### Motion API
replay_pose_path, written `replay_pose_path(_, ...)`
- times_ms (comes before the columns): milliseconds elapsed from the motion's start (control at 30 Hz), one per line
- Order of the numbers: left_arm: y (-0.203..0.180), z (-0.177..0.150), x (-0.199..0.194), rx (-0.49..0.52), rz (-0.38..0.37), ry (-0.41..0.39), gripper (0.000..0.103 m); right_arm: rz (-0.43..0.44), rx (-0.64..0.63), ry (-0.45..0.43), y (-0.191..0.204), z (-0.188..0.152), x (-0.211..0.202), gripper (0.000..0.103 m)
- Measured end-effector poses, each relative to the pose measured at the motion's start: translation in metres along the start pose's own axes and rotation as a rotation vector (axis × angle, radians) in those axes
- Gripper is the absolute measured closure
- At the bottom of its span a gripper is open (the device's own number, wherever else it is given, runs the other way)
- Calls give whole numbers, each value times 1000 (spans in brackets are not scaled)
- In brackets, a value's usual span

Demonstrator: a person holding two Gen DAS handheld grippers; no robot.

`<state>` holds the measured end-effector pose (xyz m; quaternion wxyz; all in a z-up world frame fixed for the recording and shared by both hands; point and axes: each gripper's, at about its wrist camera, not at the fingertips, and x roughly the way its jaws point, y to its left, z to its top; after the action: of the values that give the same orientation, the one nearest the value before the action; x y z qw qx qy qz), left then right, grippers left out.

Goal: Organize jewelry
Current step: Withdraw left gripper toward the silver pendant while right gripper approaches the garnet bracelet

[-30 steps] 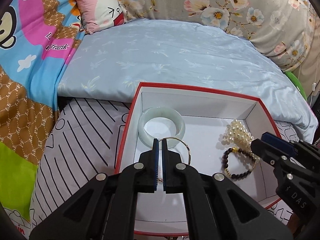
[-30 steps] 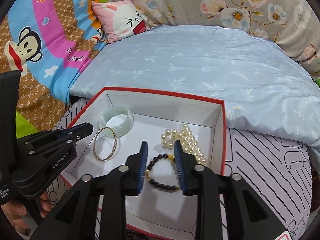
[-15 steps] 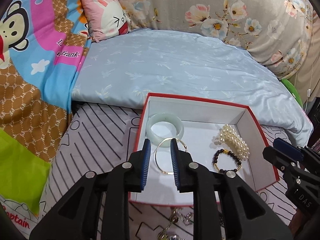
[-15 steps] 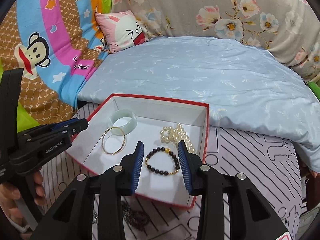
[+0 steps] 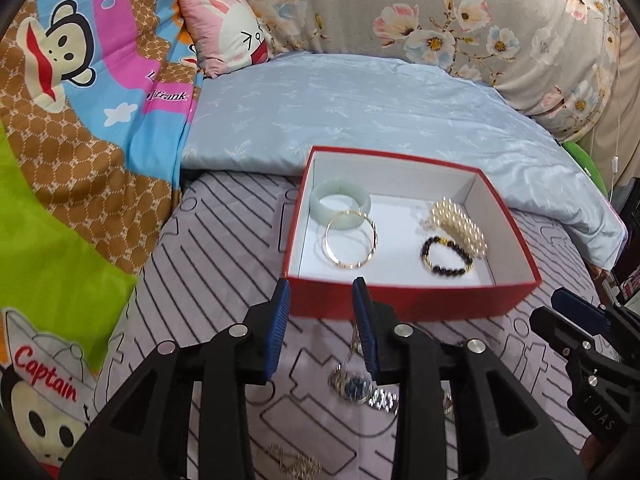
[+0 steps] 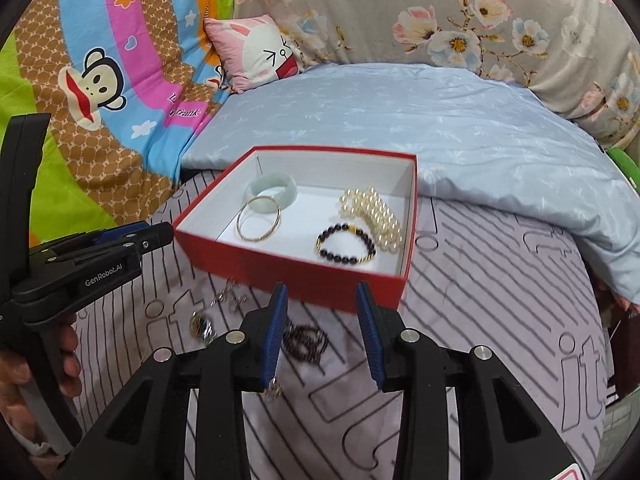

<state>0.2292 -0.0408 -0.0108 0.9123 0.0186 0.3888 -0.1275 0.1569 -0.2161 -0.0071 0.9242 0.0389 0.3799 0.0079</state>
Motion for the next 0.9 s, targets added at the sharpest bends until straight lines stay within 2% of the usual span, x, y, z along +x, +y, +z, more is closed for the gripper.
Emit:
replay_pose_path(400,3,-55,-17,-4,49,58,57,5,14,66,8,-47,-2,61)
replay_pose_path(467,8,-63,-19,-19,56,68,45,7,3,67,10,-48,1,58)
replay_pose_path(533,15,-70,-20,-38,65,72,37,-4,-13,65,11,-46,5,50)
replay_pose_path(633,26,-81,-21,-61,88,82,28,2,-25,72,12,-42,13,47)
replay_pose_path(733,38,-89,-21,-81,104,96,27,17,-24,77,12,-37,24,36)
replay_pose_path(800,44,-94,-23,-94,114,101,25,16,-27,76,14,-35,31,32)
replay_pose_path(900,50,-100,-24,-107,118,112,25,15,-34,91,16,-32,42,32)
